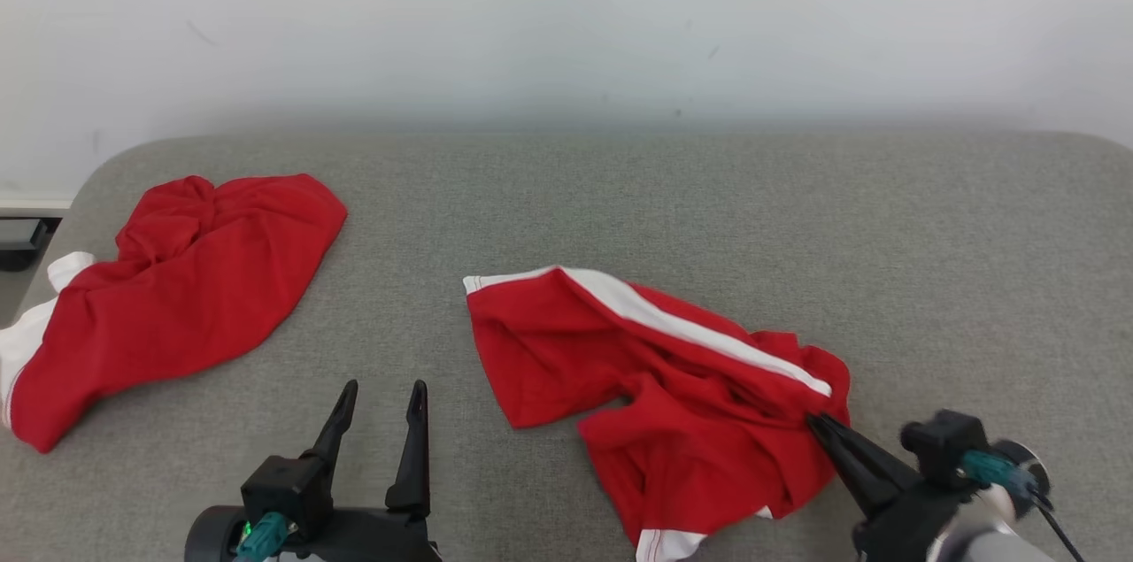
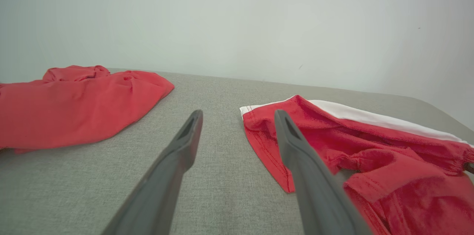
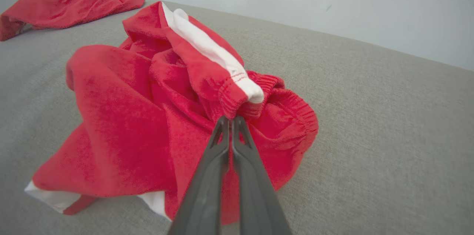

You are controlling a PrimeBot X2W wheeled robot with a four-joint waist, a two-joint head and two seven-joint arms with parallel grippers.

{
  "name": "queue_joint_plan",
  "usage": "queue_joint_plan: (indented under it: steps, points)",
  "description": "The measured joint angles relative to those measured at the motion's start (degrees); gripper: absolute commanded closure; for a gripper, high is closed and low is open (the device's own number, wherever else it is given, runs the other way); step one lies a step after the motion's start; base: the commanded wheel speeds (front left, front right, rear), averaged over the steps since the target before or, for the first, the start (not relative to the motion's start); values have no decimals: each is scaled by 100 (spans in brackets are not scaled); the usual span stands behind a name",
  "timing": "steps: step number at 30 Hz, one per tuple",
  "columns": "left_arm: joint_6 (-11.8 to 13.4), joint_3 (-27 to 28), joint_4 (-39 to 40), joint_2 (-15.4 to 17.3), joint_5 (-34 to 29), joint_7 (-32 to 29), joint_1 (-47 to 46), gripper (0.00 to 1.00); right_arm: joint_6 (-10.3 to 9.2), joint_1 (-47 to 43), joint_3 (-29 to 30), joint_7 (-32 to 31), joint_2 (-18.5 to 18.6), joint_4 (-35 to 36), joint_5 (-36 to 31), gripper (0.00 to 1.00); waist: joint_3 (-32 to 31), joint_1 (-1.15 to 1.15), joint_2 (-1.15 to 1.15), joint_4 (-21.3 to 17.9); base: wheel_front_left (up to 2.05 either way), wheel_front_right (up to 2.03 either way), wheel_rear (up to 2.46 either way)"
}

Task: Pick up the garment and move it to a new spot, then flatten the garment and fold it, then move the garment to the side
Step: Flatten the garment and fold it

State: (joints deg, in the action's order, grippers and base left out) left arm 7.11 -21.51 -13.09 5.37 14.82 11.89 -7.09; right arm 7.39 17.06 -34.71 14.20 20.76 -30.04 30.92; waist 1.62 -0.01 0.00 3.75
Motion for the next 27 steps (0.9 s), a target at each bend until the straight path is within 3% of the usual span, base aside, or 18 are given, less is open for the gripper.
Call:
queue_joint_plan:
  steps: [5, 14, 15, 16, 17, 27]
  points:
    - [0, -92, -1, -22, 0, -35, -14, 0, 0, -514, 10, 1, 408, 218, 311, 100, 29, 0, 0, -96, 0, 0, 0]
    - [0, -91, -30, -21, 29, -86, -23, 0, 0, -828, -19, 1, 531, 442, 694, 100, 93, 0, 0, -126, 0, 0, 0]
    - [0, -88, -35, -21, 32, -86, -23, 0, 0, -826, -19, 1, 531, 461, 703, 81, 96, 1, 0, -129, 0, 0, 0]
    - [0, -85, -43, -20, 33, -88, -24, 0, 0, -825, -7, 1, 531, 493, 746, 45, 98, 1, 0, -134, 0, 0, 0]
    - [0, -73, -54, -20, 34, -96, -24, 0, 0, -818, -3, 1, 531, 539, 790, 0, 97, 1, 0, -141, 0, 0, 0]
    - [-9, 16, -127, 25, 93, -113, -25, 0, 0, -848, 74, 2, 682, 1112, 1312, 0, -5, 1, 0, -303, 0, 0, 0]
